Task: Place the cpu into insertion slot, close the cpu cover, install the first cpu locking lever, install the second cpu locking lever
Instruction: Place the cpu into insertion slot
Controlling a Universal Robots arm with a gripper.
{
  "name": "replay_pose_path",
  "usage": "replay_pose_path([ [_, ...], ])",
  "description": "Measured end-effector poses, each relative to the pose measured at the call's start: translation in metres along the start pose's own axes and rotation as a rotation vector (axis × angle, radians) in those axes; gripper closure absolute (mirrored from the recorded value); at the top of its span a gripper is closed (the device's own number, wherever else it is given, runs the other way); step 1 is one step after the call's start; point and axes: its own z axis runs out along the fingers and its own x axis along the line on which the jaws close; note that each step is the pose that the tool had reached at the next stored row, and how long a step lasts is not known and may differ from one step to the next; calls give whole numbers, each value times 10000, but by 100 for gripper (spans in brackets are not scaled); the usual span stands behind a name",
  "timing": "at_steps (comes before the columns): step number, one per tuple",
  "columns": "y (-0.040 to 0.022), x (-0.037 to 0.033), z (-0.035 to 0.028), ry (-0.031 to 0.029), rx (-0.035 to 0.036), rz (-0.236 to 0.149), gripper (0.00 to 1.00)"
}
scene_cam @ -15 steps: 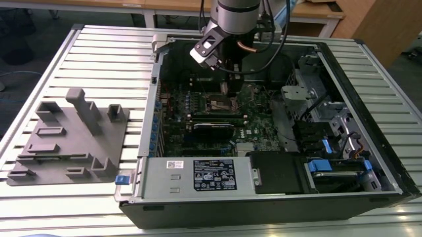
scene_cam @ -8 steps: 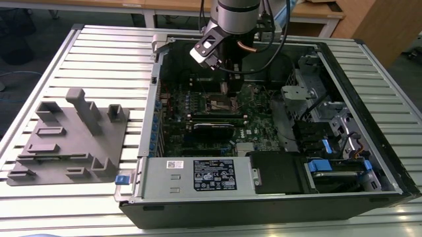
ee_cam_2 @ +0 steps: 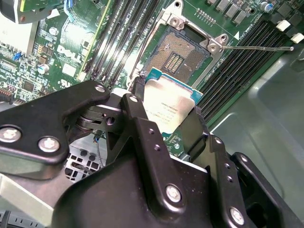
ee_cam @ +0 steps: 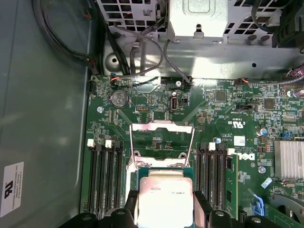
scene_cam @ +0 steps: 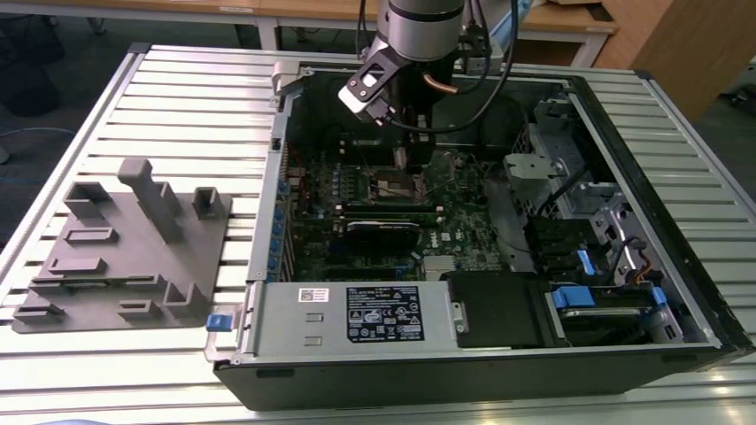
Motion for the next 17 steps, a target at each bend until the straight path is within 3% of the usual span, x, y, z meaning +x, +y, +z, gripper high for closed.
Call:
replay_pose_path([
  [17,-3,0,19,0,-3,0,46],
])
